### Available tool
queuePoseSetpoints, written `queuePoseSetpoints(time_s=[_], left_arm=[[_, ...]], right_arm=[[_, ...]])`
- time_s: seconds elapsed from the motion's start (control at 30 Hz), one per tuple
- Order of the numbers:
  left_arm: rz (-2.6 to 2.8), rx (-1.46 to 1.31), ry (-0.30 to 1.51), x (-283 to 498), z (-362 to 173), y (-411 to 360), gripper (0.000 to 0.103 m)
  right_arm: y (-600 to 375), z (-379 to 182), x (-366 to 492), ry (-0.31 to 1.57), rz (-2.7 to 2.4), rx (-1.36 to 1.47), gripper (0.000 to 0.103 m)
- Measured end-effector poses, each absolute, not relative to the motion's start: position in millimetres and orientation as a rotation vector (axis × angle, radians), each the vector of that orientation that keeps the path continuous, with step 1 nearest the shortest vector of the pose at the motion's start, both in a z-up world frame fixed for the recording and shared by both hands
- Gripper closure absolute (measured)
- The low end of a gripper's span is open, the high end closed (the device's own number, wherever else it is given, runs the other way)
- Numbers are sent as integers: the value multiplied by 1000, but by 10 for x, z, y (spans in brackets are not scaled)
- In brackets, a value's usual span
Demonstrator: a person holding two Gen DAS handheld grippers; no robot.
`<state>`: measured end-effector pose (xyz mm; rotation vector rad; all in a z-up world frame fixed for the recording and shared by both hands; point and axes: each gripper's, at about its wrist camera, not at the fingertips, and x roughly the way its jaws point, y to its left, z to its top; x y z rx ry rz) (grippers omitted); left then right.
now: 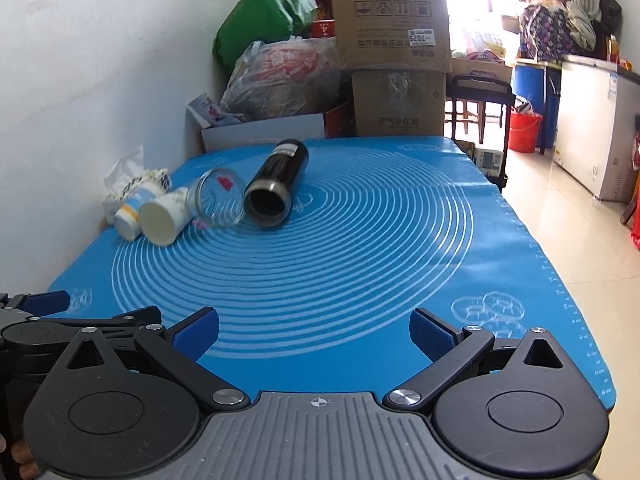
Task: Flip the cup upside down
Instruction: 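Reach the left gripper to the black bottle and close around it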
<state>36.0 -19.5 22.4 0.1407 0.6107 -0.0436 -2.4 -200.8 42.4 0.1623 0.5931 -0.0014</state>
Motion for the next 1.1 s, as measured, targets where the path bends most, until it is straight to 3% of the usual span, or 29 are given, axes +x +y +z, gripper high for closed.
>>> queuePoseSetpoints(time_s=[0.43,0.77,1.1], left_arm=[[-63,147,570,1596,640,-734,1],[-66,150,757,2910,540,-1150,1],[-21,202,942,3569,181,-1448,2]], right_arm=[[-2760,598,653,569,-94,211,0],[-3190,406,1003,608,-139,255,0],[-3328,176,1169,648,-156,243,0]])
